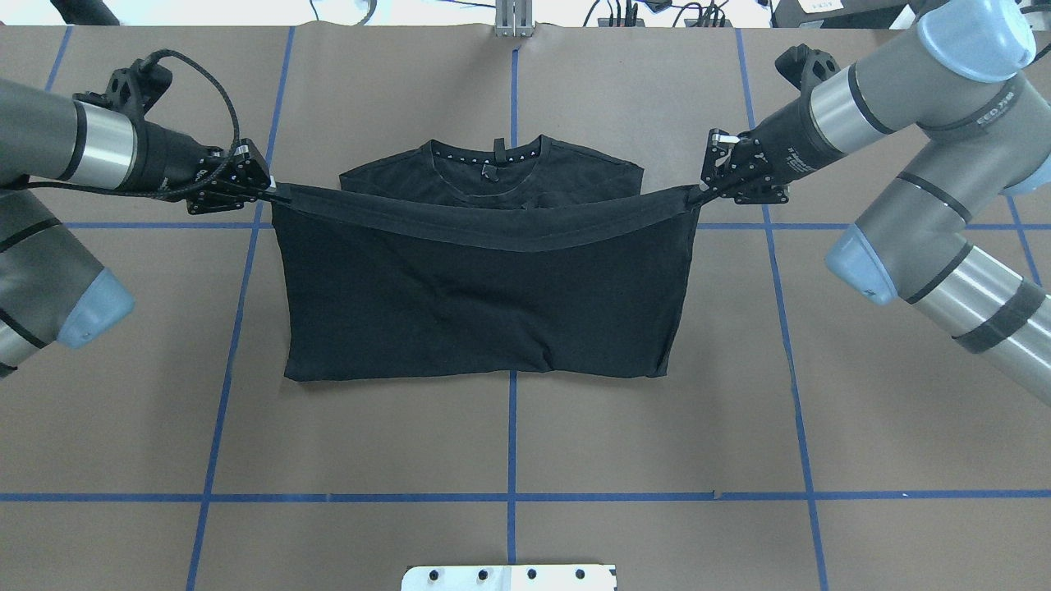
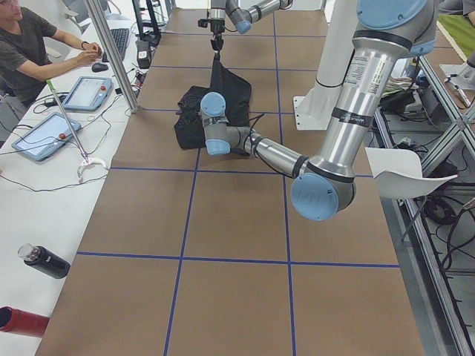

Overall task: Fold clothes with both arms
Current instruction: 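Lower the hem onto the shirt beside the collar with both grippers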

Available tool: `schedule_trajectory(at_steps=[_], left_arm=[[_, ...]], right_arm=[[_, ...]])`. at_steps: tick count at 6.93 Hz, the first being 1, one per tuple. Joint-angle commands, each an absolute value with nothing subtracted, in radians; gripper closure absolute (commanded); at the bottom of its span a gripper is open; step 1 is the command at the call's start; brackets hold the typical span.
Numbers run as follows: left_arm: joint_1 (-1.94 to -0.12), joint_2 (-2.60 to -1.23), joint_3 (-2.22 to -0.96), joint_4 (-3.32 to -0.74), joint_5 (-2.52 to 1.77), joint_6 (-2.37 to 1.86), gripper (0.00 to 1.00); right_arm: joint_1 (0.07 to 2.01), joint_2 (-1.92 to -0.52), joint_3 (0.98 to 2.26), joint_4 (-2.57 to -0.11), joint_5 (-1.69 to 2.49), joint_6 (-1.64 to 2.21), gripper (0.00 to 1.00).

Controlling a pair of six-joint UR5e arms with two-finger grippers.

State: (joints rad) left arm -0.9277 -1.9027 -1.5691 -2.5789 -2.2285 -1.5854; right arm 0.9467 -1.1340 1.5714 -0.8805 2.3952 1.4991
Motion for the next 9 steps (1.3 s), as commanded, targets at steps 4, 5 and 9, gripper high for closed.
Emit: schedule_trajectory(at_steps=[4, 5, 9], left_arm=[[-0.923, -1.967, -1.398, -2.602, -2.143, -1.585, 1.0], [-0.923, -1.97, -1.379, -2.603, -2.141, -1.585, 1.0], [-0.923, -1.999, -1.358, -2.597, -2.099, -1.574, 1.0]], right_arm=[[0.96, -1.011, 1.404, -0.881, 2.261, 1.5, 1.0], [0.96, -0.999, 1.372, -0.881, 2.241, 1.5, 1.0], [0.96, -0.996, 1.345, -0.881, 2.221, 1.5, 1.0]])
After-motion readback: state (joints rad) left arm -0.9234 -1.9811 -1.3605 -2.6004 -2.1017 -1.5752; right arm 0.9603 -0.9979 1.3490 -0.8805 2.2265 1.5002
